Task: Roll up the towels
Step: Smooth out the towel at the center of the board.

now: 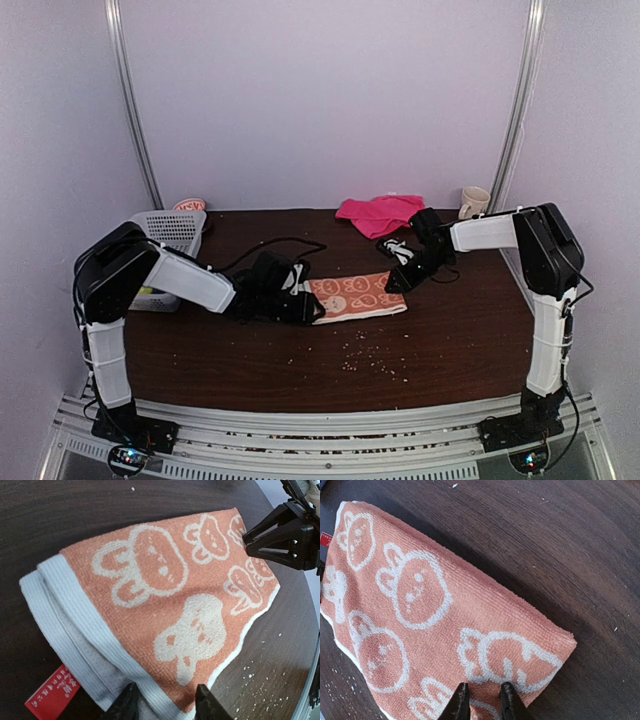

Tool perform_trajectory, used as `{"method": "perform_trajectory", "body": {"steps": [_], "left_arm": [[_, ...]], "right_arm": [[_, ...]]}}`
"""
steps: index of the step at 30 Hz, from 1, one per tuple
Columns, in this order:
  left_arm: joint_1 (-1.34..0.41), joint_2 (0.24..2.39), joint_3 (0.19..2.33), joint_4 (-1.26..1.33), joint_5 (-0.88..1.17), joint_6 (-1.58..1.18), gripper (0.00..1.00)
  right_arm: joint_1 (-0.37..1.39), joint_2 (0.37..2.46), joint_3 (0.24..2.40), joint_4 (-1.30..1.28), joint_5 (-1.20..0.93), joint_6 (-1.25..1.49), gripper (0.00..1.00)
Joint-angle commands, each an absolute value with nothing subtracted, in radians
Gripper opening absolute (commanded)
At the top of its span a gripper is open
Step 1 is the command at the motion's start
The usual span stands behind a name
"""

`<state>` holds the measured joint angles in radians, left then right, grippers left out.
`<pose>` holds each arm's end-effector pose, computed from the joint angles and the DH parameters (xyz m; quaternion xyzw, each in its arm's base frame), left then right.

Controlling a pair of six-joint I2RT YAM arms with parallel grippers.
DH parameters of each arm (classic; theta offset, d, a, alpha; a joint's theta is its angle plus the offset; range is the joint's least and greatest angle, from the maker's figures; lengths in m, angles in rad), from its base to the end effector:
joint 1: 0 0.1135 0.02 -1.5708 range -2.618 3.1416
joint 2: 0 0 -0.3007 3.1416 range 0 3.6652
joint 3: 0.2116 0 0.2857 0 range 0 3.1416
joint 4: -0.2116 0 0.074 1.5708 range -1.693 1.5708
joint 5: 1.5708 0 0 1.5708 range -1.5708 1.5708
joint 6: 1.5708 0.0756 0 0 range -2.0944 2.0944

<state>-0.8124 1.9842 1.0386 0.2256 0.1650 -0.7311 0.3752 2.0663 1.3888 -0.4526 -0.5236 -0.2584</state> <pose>0.3105 -0.3458 0.0995 0.0709 0.9056 -0.3406 0.2424 0.4306 0.2102 0.1235 -0.3474 0.8780 0.2644 0.1960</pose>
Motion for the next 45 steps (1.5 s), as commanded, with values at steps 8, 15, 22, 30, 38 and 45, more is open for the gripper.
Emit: {"method": "perform_trajectory", "body": {"steps": [8, 15, 22, 30, 38, 45], "left_arm": [[-0.832, 2.060, 1.063, 0.000, 0.010, -0.676, 0.08], [-0.833, 2.024, 1.058, -0.064, -0.024, -0.655, 0.08], [-0.834, 1.952, 1.048, -0.103, -0.015, -0.639, 0.56], [-0.835, 1.874, 1.082, -0.152, -0.076, -0.603, 0.80], [-0.833, 1.791, 1.178, -0.110, -0.118, -0.539, 0.93], [-0.806, 1.870, 1.290, 0.002, -0.031, -0.454, 0.60]], "right_arm": [[0.379, 2.104, 1.399, -0.468, -0.490, -0.254, 0.20], [0.379, 2.106, 1.401, -0.476, -0.477, -0.263, 0.20], [0.379, 2.070, 1.405, -0.508, -0.456, -0.316, 0.25], [0.380, 2.015, 1.419, -0.597, -0.509, -0.413, 0.29], [0.379, 1.914, 1.449, -0.688, -0.629, -0.458, 0.45], [0.375, 1.920, 1.424, -0.701, -0.731, -0.390, 0.30]]}}
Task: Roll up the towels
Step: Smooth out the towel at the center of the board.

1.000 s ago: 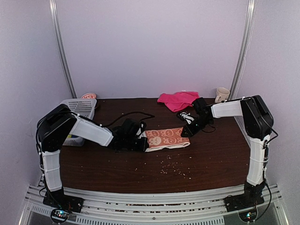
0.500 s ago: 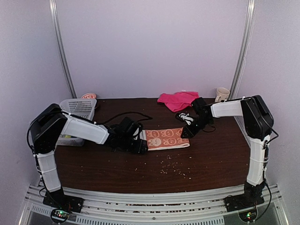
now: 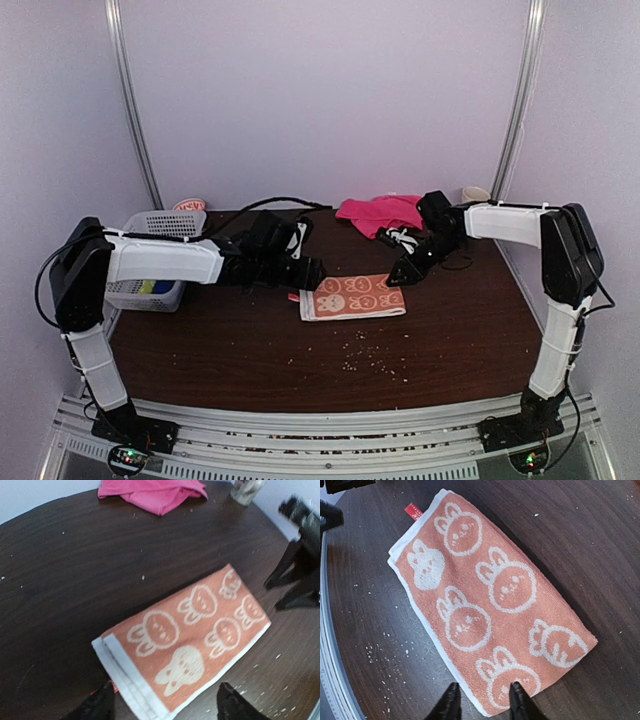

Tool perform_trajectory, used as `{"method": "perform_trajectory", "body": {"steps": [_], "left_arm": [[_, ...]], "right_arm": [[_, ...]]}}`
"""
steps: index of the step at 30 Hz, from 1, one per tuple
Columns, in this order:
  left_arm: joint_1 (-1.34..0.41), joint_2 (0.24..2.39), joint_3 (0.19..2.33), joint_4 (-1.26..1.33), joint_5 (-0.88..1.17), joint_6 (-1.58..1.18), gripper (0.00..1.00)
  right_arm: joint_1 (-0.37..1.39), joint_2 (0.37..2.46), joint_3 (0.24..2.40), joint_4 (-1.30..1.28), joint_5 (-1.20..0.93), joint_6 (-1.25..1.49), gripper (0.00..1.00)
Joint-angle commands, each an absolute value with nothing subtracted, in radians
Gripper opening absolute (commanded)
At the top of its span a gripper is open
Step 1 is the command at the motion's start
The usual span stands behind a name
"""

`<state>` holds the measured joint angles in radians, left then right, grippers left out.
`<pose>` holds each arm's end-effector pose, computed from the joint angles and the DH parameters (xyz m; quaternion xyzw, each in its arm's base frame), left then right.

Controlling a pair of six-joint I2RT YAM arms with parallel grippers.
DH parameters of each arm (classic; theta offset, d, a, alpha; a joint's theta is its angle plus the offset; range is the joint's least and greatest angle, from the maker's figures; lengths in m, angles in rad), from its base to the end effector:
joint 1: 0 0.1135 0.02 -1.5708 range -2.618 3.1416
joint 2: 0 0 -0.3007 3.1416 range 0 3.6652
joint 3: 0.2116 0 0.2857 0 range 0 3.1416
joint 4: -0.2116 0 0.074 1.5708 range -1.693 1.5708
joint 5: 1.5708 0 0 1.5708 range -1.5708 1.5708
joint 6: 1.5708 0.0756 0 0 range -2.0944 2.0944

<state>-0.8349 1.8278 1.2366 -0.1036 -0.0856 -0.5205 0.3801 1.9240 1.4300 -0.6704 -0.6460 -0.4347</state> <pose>0.3246 -0.3489 0.2029 0.1237 0.8965 -0.2355 0.3544 0.4024 0.2098 0.1926 -0.4268 0.8274 0.3055 0.1998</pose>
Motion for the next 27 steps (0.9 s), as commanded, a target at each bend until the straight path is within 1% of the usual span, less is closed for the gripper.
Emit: {"method": "perform_trajectory", "body": {"steps": [1, 3, 4, 7, 8, 10, 14, 24, 27], "left_arm": [[-0.795, 1.886, 1.291, 0.033, 0.003, -0.452, 0.53], [-0.770, 1.917, 1.286, 0.093, 0.059, -0.462, 0.36], [-0.757, 1.932, 1.281, 0.126, 0.097, -0.470, 0.31], [-0.726, 1.982, 1.273, 0.213, 0.207, -0.498, 0.18], [-0.720, 2.002, 1.274, 0.230, 0.230, -0.504, 0.16], [-0.713, 2.035, 1.285, 0.242, 0.256, -0.506, 0.16], [-0.700, 2.092, 1.304, 0.227, 0.241, -0.506, 0.16], [-0.677, 2.189, 1.367, 0.086, 0.120, -0.493, 0.16], [-0.675, 2.208, 1.378, 0.080, 0.117, -0.488, 0.19]], "right_arm": [[0.373, 1.923, 1.417, -0.691, -0.749, -0.376, 0.25], [0.368, 1.939, 1.405, -0.672, -0.779, -0.348, 0.12], [0.367, 1.945, 1.403, -0.673, -0.791, -0.345, 0.08], [0.362, 1.980, 1.397, -0.688, -0.814, -0.341, 0.05], [0.361, 1.991, 1.393, -0.689, -0.820, -0.339, 0.05], [0.353, 2.006, 1.384, -0.686, -0.836, -0.329, 0.05], [0.328, 2.041, 1.372, -0.673, -0.848, -0.301, 0.03], [0.305, 2.093, 1.321, -0.688, -0.787, -0.280, 0.03], [0.305, 2.085, 1.315, -0.689, -0.768, -0.281, 0.03]]}}
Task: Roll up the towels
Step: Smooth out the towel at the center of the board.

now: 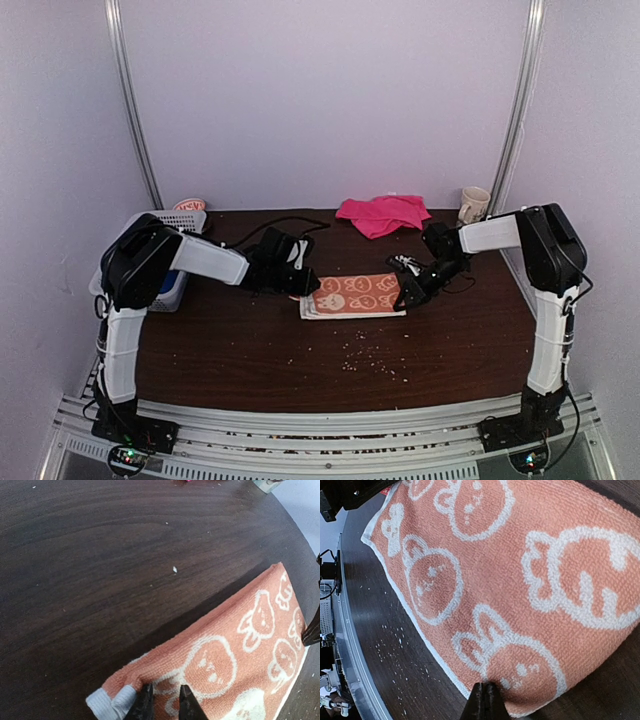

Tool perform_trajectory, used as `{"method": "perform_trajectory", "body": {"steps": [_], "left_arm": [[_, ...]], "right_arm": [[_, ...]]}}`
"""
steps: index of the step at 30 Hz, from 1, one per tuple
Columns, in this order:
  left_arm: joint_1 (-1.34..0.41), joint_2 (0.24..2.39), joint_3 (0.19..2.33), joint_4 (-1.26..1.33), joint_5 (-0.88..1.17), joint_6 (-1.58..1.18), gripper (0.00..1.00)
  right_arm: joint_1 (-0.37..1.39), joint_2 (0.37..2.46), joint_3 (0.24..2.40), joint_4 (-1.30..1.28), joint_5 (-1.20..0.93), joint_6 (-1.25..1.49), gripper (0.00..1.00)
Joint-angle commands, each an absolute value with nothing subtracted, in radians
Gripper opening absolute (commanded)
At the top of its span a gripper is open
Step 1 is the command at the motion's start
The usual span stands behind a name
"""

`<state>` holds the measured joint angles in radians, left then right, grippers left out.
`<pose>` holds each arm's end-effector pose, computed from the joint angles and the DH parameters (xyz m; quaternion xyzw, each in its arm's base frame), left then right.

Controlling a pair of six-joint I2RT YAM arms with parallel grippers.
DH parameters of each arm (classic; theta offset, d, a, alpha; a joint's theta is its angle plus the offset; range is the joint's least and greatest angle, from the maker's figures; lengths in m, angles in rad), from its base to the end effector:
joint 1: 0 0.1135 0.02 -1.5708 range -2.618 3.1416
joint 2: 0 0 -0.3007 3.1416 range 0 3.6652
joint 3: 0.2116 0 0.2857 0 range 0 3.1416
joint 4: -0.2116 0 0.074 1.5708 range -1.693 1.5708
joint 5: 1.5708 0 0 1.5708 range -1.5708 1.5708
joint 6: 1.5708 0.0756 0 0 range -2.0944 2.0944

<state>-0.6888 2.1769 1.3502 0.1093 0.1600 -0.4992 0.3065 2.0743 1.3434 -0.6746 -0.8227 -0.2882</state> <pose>0.4066 -0.3504 0.0981 0.1188 0.9002 -0.2912 0.3012 0.3968 0.1837 0.1114 -0.2992 0.8637 0.3992 0.0720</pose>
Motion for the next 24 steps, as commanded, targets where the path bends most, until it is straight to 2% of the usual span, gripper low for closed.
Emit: {"method": "perform_trajectory", "body": {"steps": [1, 10, 14, 18, 21, 24], "left_arm": [[-0.676, 2.207, 1.376, 0.084, 0.120, -0.488, 0.23], [-0.676, 2.073, 1.367, 0.087, 0.090, -0.459, 0.68], [-0.675, 2.001, 1.360, 0.087, 0.096, -0.443, 0.81], [-0.682, 1.959, 1.335, 0.094, 0.147, -0.437, 0.82], [-0.701, 1.944, 1.287, 0.117, 0.196, -0.437, 0.76], [-0.721, 1.946, 1.223, 0.153, 0.251, -0.455, 0.61]], "right_arm": [[0.306, 2.078, 1.320, -0.693, -0.768, -0.283, 0.03], [0.307, 1.998, 1.468, -0.791, -0.807, -0.341, 0.11], [0.306, 2.014, 1.538, -0.785, -0.838, -0.328, 0.14], [0.307, 2.053, 1.604, -0.735, -0.868, -0.277, 0.16], [0.307, 2.093, 1.653, -0.692, -0.886, -0.239, 0.16], [0.307, 2.148, 1.705, -0.664, -0.920, -0.205, 0.16]]}}
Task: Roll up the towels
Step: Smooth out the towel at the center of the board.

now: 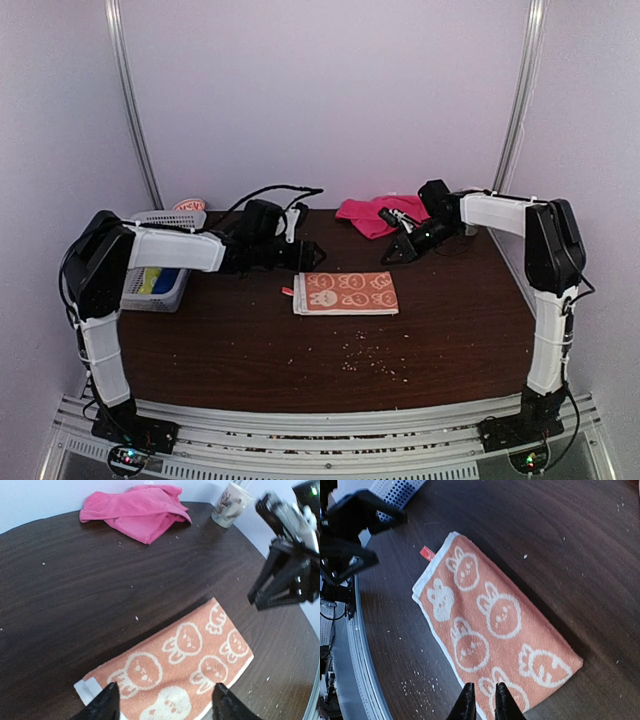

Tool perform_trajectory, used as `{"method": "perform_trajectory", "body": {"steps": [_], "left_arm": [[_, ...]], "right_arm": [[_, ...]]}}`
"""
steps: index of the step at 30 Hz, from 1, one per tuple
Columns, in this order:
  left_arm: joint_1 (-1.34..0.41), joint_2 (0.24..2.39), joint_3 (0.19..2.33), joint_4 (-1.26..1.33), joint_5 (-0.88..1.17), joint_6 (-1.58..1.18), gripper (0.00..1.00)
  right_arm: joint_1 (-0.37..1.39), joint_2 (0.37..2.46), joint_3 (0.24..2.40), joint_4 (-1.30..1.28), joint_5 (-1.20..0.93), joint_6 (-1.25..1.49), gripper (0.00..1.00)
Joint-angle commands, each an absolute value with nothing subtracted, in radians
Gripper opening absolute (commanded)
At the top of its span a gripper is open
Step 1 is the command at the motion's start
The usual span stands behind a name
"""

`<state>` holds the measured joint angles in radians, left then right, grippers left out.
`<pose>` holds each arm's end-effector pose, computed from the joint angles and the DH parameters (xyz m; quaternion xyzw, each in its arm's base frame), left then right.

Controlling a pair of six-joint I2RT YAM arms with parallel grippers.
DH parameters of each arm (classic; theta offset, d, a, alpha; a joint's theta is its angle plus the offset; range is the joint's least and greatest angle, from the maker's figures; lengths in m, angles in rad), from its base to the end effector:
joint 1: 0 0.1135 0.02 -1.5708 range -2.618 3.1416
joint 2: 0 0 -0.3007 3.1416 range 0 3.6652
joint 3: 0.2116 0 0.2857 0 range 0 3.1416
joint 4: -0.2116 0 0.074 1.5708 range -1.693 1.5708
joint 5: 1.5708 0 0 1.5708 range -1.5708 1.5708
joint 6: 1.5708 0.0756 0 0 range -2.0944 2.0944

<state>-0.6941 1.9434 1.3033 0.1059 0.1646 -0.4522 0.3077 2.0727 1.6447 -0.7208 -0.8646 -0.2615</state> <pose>0.3896 -0.3404 0.1992 0.1449 0.8545 -0.3277 0.3761 0.4535 0.2045 0.2035 -0.3335 0.8275 0.4139 0.1807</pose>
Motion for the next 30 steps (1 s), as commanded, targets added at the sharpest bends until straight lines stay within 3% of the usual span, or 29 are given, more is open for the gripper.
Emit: {"method": "perform_trajectory", "body": {"steps": [1, 3, 7, 30], "left_arm": [[-0.729, 1.946, 1.201, 0.172, 0.269, -0.465, 0.54], [-0.738, 1.949, 1.165, 0.200, 0.299, -0.479, 0.39], [-0.748, 1.963, 1.129, 0.222, 0.323, -0.493, 0.30], [-0.741, 2.005, 1.078, 0.101, 0.210, -0.498, 0.29]], "right_arm": [[0.307, 2.166, 1.718, -0.654, -0.931, -0.194, 0.16], [0.306, 2.200, 1.735, -0.630, -0.951, -0.169, 0.16], [0.307, 2.255, 1.756, -0.596, -0.983, -0.151, 0.16], [0.260, 2.336, 1.631, -0.451, -0.859, -0.082, 0.13]]}}
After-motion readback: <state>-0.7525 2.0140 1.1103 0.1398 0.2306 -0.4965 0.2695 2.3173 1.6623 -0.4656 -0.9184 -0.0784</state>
